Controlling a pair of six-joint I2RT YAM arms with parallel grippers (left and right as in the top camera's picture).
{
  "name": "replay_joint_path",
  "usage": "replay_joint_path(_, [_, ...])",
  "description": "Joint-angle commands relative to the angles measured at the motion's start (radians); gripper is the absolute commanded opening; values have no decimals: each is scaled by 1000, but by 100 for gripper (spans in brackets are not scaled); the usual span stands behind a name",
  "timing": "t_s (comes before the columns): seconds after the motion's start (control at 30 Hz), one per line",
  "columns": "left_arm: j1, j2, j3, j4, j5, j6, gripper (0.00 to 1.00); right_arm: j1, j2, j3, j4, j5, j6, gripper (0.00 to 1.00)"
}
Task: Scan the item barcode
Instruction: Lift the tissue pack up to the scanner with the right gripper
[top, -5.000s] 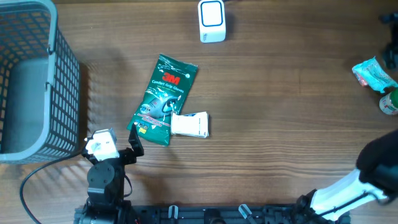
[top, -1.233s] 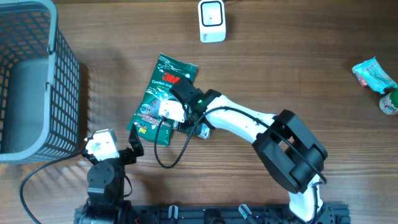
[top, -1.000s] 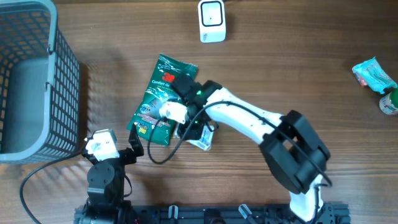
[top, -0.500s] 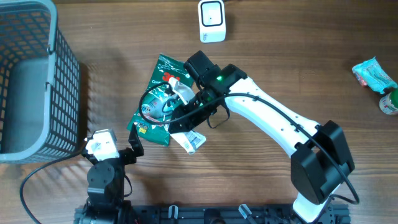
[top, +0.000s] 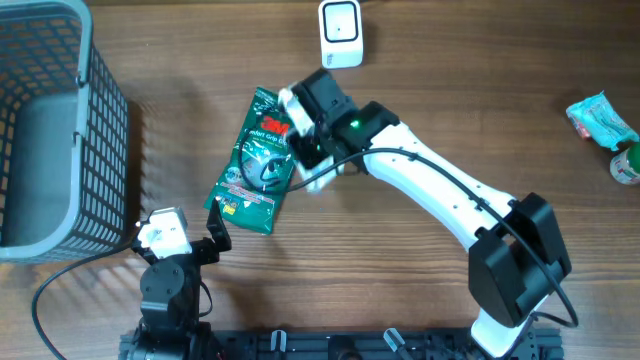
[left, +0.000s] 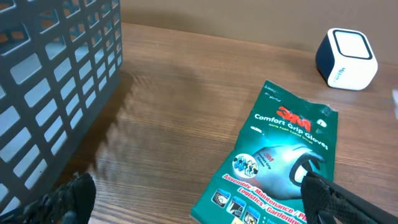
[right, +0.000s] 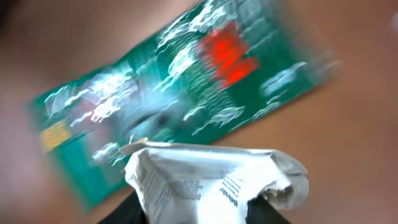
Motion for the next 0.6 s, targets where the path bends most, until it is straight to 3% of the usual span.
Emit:
replay_joint_path(0.0, [-4,-5,-5,4,5,-17,100,-27,5,10,143,277,-285,42])
replay_joint_path(0.17, [-4,-5,-5,4,5,-17,100,-108,97,11,457,454,-434,37])
replay_joint_path(0.37, [-4,-5,-5,4,5,-17,100,-193,262,34,989,525,-709,37])
replay_joint_path(0.57, [-4,-5,-5,4,5,-17,100,-203,539,374,1052,564,-863,38])
